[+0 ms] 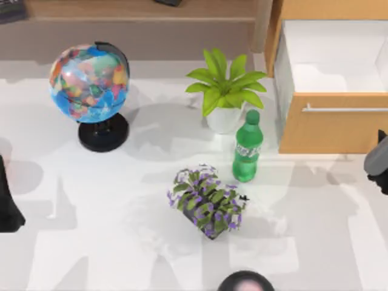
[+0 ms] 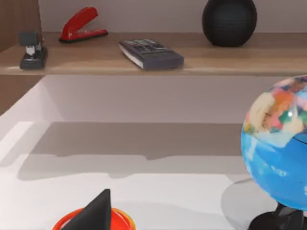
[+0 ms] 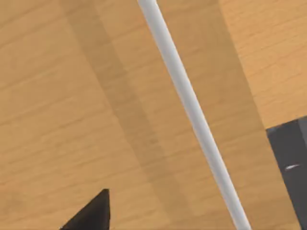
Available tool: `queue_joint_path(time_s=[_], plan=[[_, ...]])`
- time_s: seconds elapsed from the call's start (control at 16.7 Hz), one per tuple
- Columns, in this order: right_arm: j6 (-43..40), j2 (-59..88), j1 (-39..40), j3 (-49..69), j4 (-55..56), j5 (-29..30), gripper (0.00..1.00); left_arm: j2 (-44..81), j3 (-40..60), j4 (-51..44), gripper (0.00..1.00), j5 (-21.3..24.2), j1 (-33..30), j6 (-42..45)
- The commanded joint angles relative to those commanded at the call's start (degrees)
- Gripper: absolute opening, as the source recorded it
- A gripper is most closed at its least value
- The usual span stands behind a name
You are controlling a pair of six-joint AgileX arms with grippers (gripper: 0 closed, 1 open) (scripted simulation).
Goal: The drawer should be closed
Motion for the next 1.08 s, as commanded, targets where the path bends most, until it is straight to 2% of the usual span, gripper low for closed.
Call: queue_joint_path(time_s=[0.24, 0.48, 1.08], plan=[[-14.88, 9.36, 8.97, -0.32, 12.60, 11.37, 1.00, 0.00, 0.00, 0.00, 1.00, 0.00, 0.00, 0.00], [-23.55, 14.59, 13.78, 0.27, 19.85, 17.99, 1.00, 0.00, 0.00, 0.00, 1.00, 0.00, 0.00, 0.00], [-24.58, 15.61, 13.26, 2.79, 18.76, 17.72, 1.00, 0.00, 0.00, 0.00, 1.00, 0.00, 0.00, 0.00]])
